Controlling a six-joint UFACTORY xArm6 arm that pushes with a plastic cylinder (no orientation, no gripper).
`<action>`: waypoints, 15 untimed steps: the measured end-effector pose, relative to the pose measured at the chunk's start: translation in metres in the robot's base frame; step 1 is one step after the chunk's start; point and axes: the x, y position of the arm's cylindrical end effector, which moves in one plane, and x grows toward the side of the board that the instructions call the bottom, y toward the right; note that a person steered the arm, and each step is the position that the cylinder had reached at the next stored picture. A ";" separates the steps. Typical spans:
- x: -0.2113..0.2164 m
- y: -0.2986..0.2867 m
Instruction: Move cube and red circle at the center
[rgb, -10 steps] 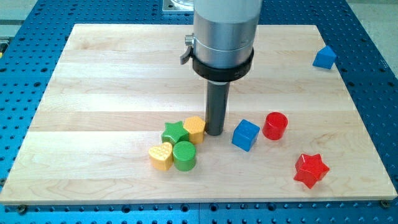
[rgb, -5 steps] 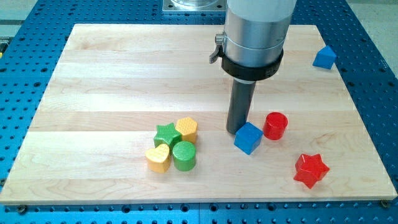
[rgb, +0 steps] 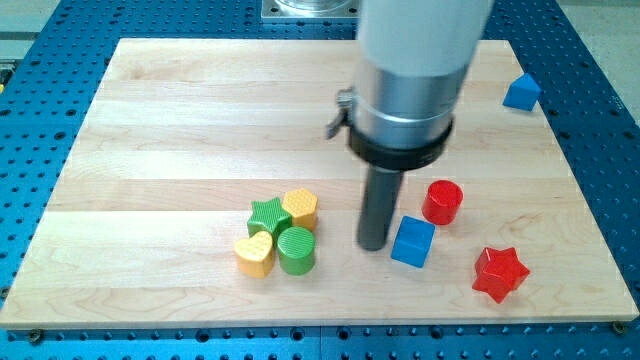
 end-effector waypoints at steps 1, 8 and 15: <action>0.053 0.006; -0.024 0.088; -0.147 0.002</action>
